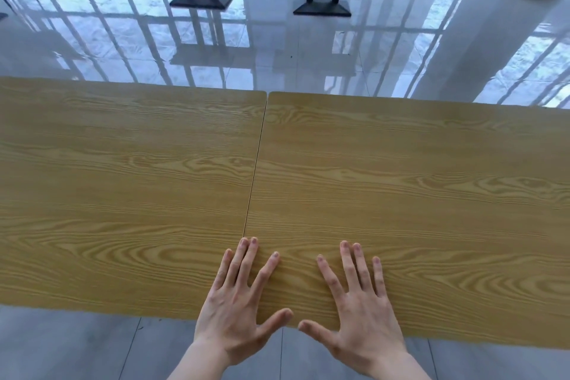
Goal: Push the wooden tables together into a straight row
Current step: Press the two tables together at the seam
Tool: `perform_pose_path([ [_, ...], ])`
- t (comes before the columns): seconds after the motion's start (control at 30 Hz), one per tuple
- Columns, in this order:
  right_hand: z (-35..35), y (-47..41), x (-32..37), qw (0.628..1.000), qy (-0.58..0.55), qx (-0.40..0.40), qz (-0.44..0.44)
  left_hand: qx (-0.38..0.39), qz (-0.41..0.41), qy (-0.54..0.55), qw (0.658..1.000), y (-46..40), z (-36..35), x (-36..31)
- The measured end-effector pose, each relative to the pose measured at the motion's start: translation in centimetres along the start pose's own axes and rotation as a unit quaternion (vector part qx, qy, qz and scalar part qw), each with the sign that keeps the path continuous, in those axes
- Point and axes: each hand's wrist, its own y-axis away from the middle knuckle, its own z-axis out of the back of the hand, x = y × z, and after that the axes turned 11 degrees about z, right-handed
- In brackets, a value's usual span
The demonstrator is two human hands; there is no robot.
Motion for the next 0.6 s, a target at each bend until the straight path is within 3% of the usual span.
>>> perform_pose_path([
  [0.2, 2.9, -3.1, 0.4, 0.999, -0.015, 0.011, -0.038, 0.008, 0.027, 0.041, 0.999, -1.5, 1.3, 0.3],
  [0.6, 13.7, -16.5, -2.6, 0.996, -0.027, 0.045, -0.074, -0.012, 0.044, 0.028, 0.999, -16.6, 12.1, -0.2],
])
